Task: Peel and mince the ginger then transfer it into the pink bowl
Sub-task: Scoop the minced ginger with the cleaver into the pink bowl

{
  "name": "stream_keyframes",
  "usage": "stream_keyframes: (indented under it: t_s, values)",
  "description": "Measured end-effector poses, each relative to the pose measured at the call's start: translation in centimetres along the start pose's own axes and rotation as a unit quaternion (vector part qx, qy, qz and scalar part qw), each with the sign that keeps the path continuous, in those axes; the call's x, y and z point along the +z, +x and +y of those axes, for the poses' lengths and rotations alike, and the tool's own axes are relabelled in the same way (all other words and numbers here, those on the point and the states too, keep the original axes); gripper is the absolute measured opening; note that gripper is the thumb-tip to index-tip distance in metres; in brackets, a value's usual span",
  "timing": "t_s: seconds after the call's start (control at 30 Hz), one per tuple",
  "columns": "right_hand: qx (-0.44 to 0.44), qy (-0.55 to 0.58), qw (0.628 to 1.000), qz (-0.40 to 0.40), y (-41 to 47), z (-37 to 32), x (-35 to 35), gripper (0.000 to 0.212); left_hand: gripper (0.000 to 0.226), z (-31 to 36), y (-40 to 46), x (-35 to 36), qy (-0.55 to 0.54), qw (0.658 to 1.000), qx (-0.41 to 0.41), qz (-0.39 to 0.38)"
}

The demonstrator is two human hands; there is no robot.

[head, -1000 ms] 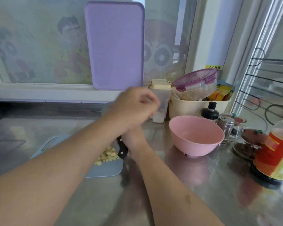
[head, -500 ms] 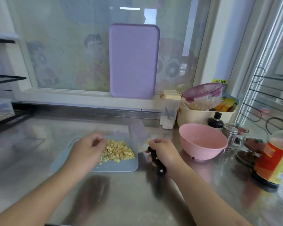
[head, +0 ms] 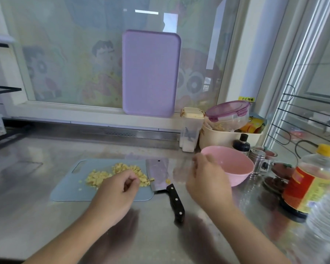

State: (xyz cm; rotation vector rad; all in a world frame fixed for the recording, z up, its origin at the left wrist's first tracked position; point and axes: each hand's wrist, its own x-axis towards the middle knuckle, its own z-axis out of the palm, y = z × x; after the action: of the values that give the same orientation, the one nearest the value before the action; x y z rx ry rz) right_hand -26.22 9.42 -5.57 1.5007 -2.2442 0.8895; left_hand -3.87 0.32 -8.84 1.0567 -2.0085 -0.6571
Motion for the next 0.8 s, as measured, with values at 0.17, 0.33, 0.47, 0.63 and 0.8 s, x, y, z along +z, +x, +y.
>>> stream_keyframes:
  t_s: [0.17,0.33,0.47,0.63,0.8]
  values:
    - [0.044,-0.218,0.972,-0.071,0.9,2.4,-2.6,0.023,0.022,-0.6,-0.1,-0.1,-0.017,1.000,-0.011,0.016]
    - [0.038,-0.210,0.974,-0.075,1.6,2.8,-2.3,0.017,0.023,-1.4,-1.0,0.1,-0.045,0.999,-0.016,0.016]
    - [-0.042,-0.145,0.989,-0.009,1.8,1.9,-0.5,0.009,0.022,-1.5,-0.7,-0.5,-0.053,0.998,-0.021,0.019]
    - [-0.175,-0.033,0.982,0.066,3.5,-1.4,2.1,0.010,0.012,1.4,3.6,-1.2,-0.238,0.965,-0.112,0.012]
    - [-0.232,0.115,0.965,0.031,5.7,-4.5,5.5,0.014,0.026,2.9,9.6,-2.5,-0.312,0.921,-0.231,-0.017]
